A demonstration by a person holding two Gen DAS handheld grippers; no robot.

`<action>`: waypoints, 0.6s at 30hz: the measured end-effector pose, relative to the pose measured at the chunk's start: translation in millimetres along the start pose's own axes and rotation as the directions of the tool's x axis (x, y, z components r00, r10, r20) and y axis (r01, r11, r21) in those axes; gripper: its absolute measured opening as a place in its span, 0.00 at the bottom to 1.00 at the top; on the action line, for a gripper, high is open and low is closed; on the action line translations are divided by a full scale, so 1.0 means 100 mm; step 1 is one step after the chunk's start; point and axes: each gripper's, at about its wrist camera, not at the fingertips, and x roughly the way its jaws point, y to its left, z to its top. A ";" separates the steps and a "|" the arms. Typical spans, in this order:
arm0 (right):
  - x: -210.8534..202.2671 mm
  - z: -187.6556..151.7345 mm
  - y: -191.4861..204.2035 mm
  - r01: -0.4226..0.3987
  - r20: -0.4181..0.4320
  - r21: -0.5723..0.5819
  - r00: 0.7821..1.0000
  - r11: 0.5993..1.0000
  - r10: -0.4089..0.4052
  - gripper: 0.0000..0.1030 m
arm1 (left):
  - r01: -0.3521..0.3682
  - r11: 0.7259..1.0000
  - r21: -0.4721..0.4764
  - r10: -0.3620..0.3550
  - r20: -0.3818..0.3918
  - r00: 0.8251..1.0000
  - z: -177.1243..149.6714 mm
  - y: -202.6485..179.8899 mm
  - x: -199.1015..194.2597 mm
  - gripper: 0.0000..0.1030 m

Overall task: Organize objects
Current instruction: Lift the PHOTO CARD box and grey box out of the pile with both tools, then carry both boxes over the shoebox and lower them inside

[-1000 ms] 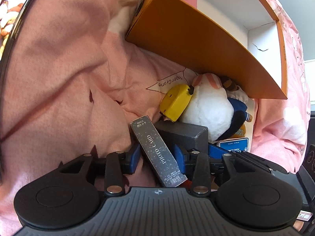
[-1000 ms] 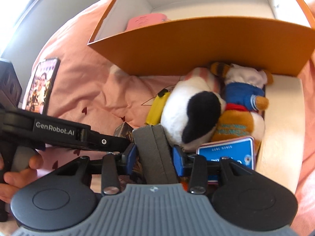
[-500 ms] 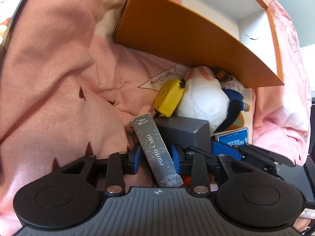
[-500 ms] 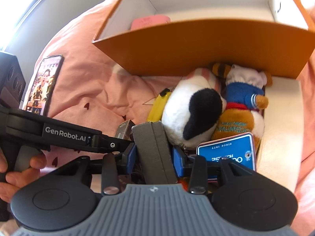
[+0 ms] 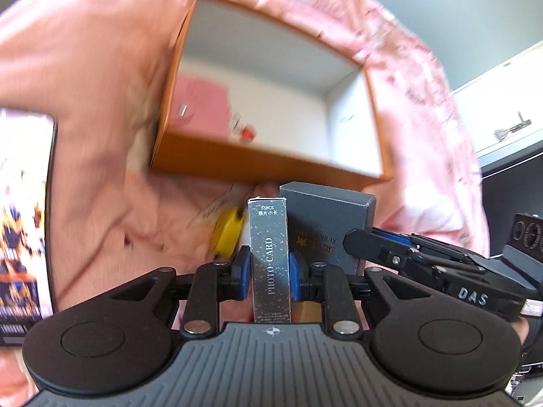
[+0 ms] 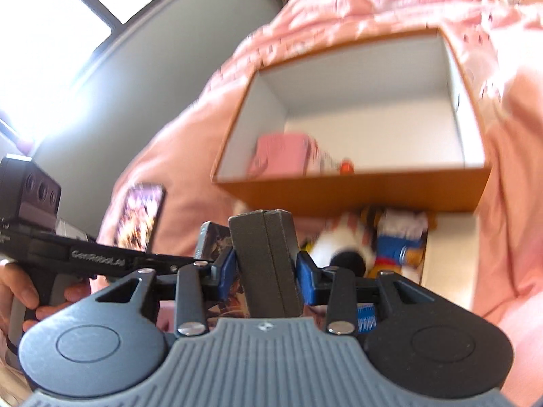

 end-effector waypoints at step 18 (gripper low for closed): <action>0.38 1.19 -0.55 0.030 0.160 0.204 0.985 0.979 -0.063 0.39 | -0.084 0.989 0.122 0.058 0.201 0.978 1.37 -0.18 0.14 0.25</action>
